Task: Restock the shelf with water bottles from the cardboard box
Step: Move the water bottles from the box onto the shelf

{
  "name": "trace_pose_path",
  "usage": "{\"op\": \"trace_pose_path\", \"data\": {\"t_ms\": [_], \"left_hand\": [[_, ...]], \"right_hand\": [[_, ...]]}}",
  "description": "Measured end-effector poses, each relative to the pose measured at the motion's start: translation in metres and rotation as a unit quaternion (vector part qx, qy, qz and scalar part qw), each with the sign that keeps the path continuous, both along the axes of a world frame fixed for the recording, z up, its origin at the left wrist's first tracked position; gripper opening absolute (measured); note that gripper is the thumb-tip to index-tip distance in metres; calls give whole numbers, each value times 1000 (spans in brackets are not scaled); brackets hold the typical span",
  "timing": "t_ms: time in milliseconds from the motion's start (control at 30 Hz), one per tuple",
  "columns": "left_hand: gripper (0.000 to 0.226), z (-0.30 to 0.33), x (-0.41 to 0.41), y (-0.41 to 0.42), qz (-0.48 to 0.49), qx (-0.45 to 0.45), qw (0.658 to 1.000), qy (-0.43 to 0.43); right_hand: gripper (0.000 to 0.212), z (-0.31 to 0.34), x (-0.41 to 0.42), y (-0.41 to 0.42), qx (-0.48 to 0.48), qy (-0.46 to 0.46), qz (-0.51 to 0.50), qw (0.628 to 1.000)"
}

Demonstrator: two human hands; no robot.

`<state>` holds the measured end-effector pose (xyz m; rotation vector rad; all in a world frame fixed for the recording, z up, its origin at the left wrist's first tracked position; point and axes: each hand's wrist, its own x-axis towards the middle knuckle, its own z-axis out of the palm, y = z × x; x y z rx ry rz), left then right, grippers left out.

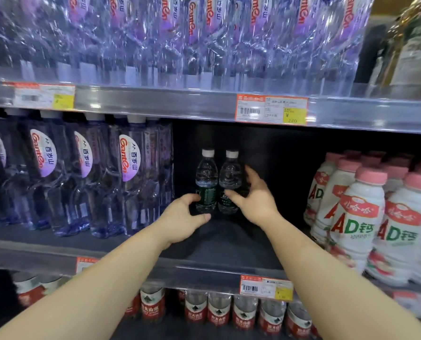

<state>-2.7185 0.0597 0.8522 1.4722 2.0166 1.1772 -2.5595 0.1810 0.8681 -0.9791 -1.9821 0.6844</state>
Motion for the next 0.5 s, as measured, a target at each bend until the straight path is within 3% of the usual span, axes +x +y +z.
{"op": "trace_pose_path", "data": {"t_ms": [300, 500], "left_hand": [[70, 10, 60, -53, 24, -48, 994, 100], [72, 18, 180, -93, -3, -50, 981, 187]], "right_hand": [[83, -2, 79, -89, -21, -40, -32, 998], [74, -4, 197, -160, -23, -39, -44, 998]]}}
